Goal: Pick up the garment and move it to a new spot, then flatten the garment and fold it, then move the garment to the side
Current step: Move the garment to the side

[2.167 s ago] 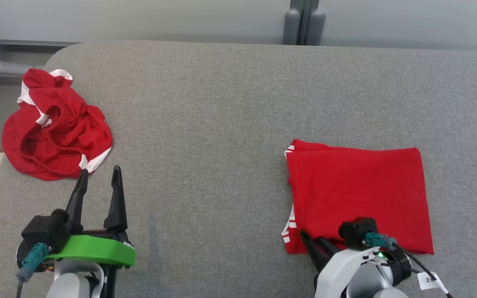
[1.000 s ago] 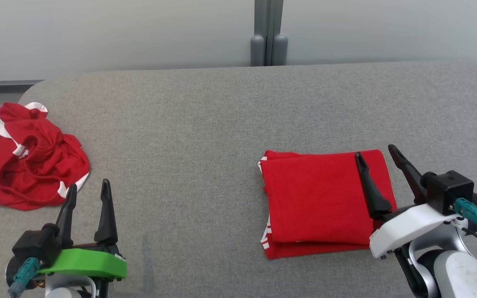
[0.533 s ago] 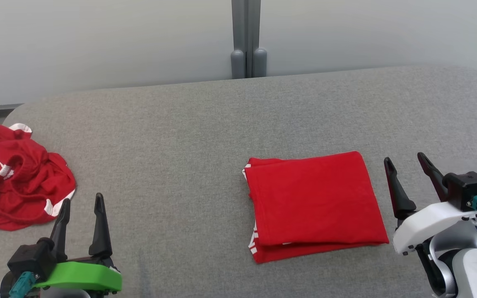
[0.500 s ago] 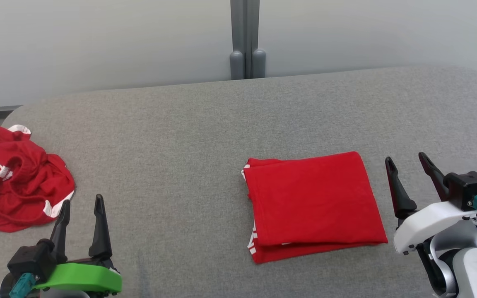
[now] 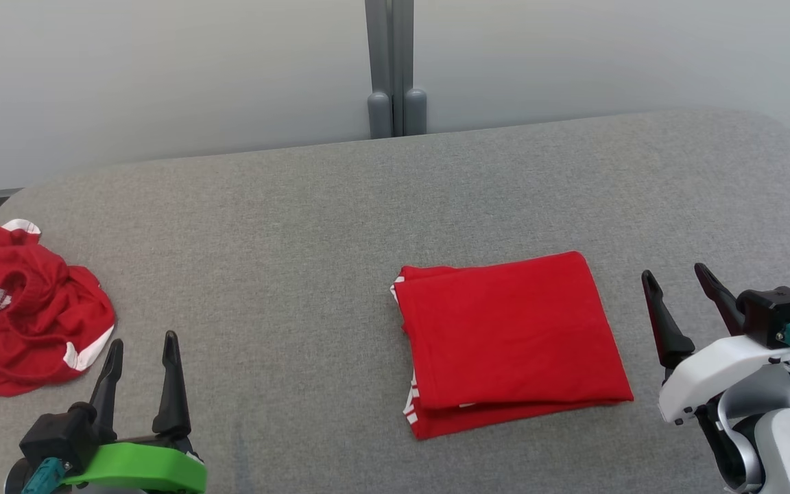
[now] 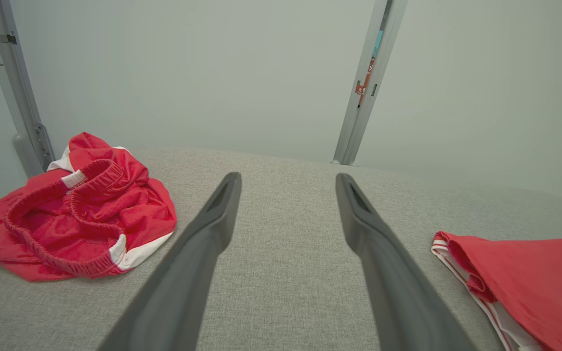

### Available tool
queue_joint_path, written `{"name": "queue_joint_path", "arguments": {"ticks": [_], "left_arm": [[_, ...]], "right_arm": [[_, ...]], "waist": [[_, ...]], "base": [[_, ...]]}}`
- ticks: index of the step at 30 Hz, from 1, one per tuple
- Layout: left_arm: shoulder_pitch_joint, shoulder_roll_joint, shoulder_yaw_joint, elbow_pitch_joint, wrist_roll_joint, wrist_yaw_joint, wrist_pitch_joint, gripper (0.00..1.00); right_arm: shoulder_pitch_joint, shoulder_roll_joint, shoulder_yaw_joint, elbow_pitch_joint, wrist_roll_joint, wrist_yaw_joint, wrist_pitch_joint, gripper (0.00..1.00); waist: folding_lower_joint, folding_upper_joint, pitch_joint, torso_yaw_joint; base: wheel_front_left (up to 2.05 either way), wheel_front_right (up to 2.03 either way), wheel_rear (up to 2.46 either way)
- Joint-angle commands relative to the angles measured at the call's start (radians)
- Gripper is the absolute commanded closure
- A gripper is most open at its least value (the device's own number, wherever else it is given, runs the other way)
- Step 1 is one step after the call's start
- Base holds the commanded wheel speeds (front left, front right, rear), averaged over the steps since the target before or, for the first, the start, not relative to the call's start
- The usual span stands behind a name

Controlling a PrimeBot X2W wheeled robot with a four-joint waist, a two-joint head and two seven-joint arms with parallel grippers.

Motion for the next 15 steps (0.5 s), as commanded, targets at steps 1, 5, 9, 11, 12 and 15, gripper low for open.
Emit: {"name": "queue_joint_path", "arguments": {"ticks": [1, 5, 9, 11, 12, 15], "left_arm": [[0.009, 0.007, 0.0, 0.001, -0.006, 0.003, 0.003, 0.0], [0.006, 0.012, -0.005, 0.007, -0.007, 0.003, 0.004, 0.0], [0.0, 0.018, -0.006, 0.007, -0.01, 0.002, 0.005, 0.0], [-0.003, 0.02, -0.008, 0.005, -0.012, 0.004, 0.005, 0.0], [-0.004, 0.02, -0.008, 0.004, -0.013, 0.005, 0.005, 0.0], [-0.008, 0.02, -0.01, -0.003, -0.014, 0.008, 0.005, 0.0]], "right_arm": [[-0.009, -0.003, 0.0, 0.004, 0.005, 0.0, -0.005, 0.0], [-0.018, -0.001, 0.001, 0.01, 0.005, 0.0, -0.009, 0.0], [-0.022, 0.002, 0.002, 0.016, 0.004, 0.0, -0.013, 0.0], [-0.021, 0.003, 0.003, 0.019, 0.007, 0.0, -0.014, 0.0], [-0.019, 0.004, 0.003, 0.021, 0.01, 0.0, -0.012, 0.0], [-0.021, 0.001, -0.005, 0.026, 0.022, 0.0, 0.0, 0.0]], "waist": [[0.0, 0.0, 0.001, 0.003], [0.0, 0.0, 0.002, 0.007], [0.0, 0.0, 0.003, 0.011], [0.0, 0.0, 0.004, 0.014], [0.0, 0.0, 0.004, 0.015], [0.0, 0.0, 0.009, 0.019]], "base": [[0.0, 0.0, 0.0], [0.0, 0.0, 0.0], [0.0, 0.0, 0.0], [0.0, 0.0, 0.0], [0.0, 0.0, 0.0], [0.0, 0.0, 0.0]]}}
